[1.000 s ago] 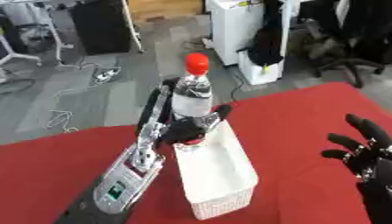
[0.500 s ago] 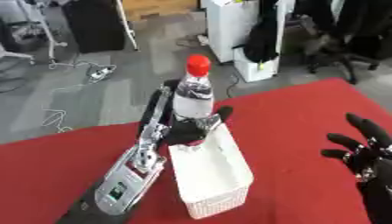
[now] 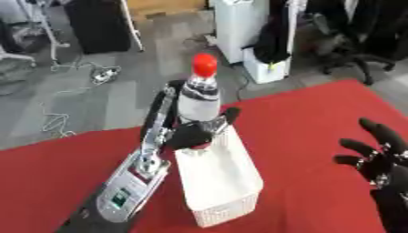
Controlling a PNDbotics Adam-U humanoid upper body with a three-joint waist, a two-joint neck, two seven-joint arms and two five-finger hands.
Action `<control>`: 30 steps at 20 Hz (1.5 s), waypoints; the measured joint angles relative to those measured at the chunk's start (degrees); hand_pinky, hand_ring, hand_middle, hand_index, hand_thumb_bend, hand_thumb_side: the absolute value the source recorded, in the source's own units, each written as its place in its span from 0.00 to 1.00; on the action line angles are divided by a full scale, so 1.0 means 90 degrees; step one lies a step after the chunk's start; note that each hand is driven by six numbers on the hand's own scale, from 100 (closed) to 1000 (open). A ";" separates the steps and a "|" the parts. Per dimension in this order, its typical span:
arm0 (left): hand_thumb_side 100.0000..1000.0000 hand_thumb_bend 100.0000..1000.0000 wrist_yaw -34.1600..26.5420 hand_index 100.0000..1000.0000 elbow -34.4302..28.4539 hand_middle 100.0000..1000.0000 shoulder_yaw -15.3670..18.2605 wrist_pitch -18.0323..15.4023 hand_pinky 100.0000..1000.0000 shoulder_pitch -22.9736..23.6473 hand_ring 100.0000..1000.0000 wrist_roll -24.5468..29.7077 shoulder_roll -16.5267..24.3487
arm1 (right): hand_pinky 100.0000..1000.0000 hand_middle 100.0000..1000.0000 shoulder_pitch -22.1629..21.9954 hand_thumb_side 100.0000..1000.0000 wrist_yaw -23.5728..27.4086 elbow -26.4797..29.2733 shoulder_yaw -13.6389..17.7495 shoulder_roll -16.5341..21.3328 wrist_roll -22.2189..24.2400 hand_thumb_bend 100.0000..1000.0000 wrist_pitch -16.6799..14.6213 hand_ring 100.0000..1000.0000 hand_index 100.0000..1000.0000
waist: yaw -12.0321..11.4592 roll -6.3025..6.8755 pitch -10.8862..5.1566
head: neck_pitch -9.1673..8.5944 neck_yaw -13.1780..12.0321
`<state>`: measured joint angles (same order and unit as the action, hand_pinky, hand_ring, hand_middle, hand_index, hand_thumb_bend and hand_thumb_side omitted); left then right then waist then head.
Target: Pick up objects on the table and place them in the box.
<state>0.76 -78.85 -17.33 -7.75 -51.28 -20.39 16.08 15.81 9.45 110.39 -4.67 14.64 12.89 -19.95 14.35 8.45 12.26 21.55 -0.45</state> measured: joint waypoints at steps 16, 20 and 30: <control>0.95 0.88 0.0272 0.86 -0.0074 0.87 0.0055 -0.0427 0.63 0.0001 1.00 -0.0205 0.0004 | 0.74 1.00 0.0000 0.67 -0.0001 0.0001 -0.0001 0.0000 -0.0002 0.00 0.0009 0.85 1.00 | -0.0054 0.0004 0.0000 | 0.0000 0.0021; 0.93 0.90 0.0349 0.85 -0.0074 0.86 0.0055 -0.0438 0.62 0.0001 1.00 -0.0215 0.0004 | 0.74 1.00 0.0000 0.67 -0.0001 0.0001 -0.0002 0.0000 0.0001 0.00 0.0012 0.85 1.00 | -0.0076 0.0004 0.0002 | 0.0000 0.0048; 0.75 0.84 0.0420 0.84 -0.0316 0.84 0.0054 -0.0375 0.59 0.0168 1.00 -0.0139 0.0191 | 0.74 1.00 -0.0004 0.67 -0.0011 -0.0002 0.0001 0.0000 0.0007 0.00 0.0019 0.85 1.00 | -0.0282 -0.0010 -0.0004 | 0.0001 0.0098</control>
<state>4.54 -81.69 -16.84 -11.13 -49.76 -21.64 17.80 15.78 9.34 110.37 -4.66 14.63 12.95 -19.78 11.82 8.36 12.22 21.56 0.43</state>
